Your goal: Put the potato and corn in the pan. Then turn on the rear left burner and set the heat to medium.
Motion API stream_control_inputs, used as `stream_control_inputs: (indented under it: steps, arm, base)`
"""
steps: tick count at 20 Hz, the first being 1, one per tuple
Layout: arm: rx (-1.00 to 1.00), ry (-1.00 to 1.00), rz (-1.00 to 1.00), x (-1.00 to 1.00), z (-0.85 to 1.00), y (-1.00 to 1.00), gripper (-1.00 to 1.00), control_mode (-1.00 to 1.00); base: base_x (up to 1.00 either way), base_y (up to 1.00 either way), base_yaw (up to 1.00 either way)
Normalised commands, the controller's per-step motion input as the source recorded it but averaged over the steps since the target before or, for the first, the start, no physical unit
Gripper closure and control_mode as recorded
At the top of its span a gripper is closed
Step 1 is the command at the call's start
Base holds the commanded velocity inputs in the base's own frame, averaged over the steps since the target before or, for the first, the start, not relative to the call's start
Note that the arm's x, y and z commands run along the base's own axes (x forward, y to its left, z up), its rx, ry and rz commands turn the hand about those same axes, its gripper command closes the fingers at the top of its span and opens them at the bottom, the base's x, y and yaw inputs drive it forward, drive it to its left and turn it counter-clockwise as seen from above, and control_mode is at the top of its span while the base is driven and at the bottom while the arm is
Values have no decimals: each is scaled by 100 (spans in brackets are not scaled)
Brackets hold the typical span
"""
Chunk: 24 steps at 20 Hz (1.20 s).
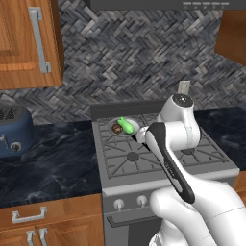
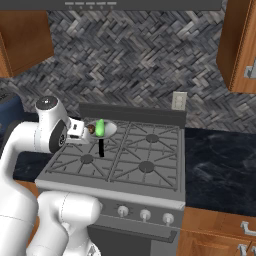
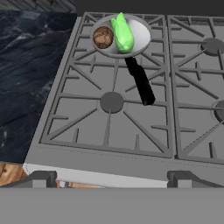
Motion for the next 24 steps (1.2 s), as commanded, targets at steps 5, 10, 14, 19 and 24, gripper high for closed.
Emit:
stream_control_inputs:
  steps: [5,10,14,19,24]
  arm:
    - [0,0,0,0,0,0,-100,100]
    - [0,0,0,0,0,0,-100,100]
    - [0,0,0,0,0,0,-100,-100]
    - [0,0,0,0,0,0,-100,-100]
    - [0,0,-1,-10,0,-4,-100,-100]
  base:
    - [0,0,0]
    - [0,0,0]
    - [0,0,0]
    - [0,0,0]
    - [0,0,0]
